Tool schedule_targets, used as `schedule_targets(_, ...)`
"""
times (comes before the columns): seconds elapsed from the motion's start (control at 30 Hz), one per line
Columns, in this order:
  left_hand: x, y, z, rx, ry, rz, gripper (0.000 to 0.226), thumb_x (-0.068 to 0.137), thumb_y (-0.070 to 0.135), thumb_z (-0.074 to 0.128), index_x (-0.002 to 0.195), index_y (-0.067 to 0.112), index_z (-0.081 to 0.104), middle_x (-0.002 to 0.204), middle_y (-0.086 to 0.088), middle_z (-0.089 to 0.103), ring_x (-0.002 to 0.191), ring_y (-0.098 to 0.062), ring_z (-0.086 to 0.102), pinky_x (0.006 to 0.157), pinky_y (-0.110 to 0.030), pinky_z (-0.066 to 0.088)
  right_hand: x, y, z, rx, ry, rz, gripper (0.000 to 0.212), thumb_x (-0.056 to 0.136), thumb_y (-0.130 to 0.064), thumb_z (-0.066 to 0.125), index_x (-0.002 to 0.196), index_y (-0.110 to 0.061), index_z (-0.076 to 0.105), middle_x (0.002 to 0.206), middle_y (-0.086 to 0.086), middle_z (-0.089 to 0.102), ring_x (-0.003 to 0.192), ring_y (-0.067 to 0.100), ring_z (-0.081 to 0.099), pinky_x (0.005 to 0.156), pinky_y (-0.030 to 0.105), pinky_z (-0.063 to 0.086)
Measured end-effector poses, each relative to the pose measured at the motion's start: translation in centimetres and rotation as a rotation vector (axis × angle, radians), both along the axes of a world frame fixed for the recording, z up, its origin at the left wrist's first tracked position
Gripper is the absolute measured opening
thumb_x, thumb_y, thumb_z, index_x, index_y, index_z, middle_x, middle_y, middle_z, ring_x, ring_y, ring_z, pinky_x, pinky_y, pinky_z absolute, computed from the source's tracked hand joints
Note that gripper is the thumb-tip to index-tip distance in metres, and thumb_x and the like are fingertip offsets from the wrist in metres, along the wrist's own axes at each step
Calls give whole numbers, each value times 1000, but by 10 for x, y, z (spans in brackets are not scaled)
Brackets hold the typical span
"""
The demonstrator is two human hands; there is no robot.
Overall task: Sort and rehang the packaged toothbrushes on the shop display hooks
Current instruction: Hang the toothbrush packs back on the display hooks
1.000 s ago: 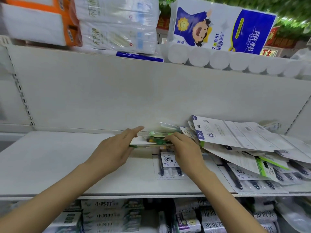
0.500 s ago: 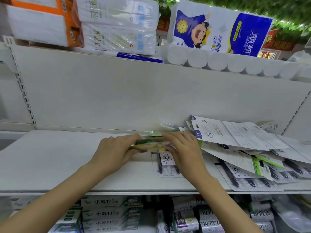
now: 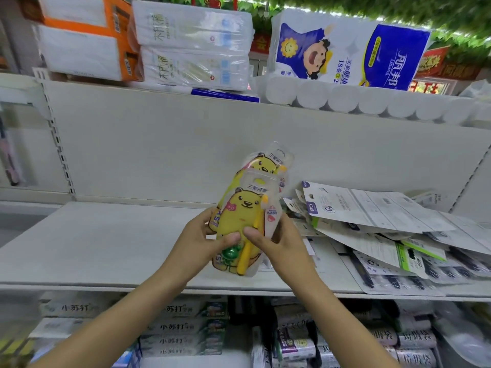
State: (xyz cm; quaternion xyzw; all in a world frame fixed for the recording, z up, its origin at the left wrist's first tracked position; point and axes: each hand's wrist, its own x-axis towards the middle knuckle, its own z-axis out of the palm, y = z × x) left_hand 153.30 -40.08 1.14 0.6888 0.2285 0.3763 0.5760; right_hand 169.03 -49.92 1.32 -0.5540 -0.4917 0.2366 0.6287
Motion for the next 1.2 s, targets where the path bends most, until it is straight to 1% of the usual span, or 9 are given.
schedule_targets(0.13,-13,-14,-4,16,37,-66,54,77,22,85,124,29,59,111,4,75,97,-16,73,75,-29,60,-8,-10,-5,20,-52,20,38,85,-9,77,121,-14,63,107,-4,76,99,11,72,78,21,57)
schedule_targets(0.23,-28,-21,-1,-41,23,-31,32,89,44,69,117,28,66,108,4,76,96,-19,74,70,-33,61,-13,-19,-6,-6,-38,80,36,85,-8,76,119,-13,65,106,-3,77,97,12,73,76,21,57)
schedule_targets(0.43,-67,-47,-17,-46,-15,109,37,91,41,44,101,21,74,96,3,77,90,-12,73,66,-36,63,-37,-28,-13,-46,-60,179,37,84,-9,77,118,-19,67,106,-6,77,99,10,72,79,24,58)
schedule_targets(0.5,-87,-52,-25,-91,-34,178,41,93,37,45,111,10,70,102,-7,77,92,-23,74,68,-38,63,-48,-29,-16,-32,-37,218,38,84,-6,77,118,-18,67,105,-7,77,98,10,73,78,22,58)
schedule_targets(0.6,-123,-59,-34,-103,-34,254,31,95,27,50,116,8,65,103,-10,77,89,-27,75,68,-37,64,-69,-27,-20,-23,-5,294,37,84,-5,75,118,-15,67,105,-2,78,97,14,74,76,22,58)
schedule_targets(0.77,-188,-70,-49,-118,-26,435,17,98,11,58,113,10,64,88,1,77,70,-7,69,64,-17,52,-116,-20,-26,-64,9,398,35,86,-8,74,120,-14,66,106,2,77,98,19,74,82,34,61)
schedule_targets(0.83,-217,-72,-56,-160,-39,487,18,97,15,60,115,14,65,96,-4,76,77,-14,71,71,-27,54,-137,-15,-26,-67,2,438,35,86,-9,74,120,-15,66,107,1,77,98,19,74,81,34,62)
schedule_targets(1.0,-289,-79,-67,-246,-51,668,21,95,5,60,113,15,65,97,-8,75,64,-10,66,60,-29,54,-197,1,-24,-91,-9,524,34,86,-10,74,119,-16,66,106,0,77,97,18,74,80,34,62)
schedule_targets(1.2,-383,-81,-71,-304,-149,766,24,92,12,65,116,12,64,108,-15,74,81,-24,73,68,-36,60,-285,27,-28,-112,-43,594,30,87,-10,75,116,-18,68,104,-1,78,97,18,74,82,35,62)
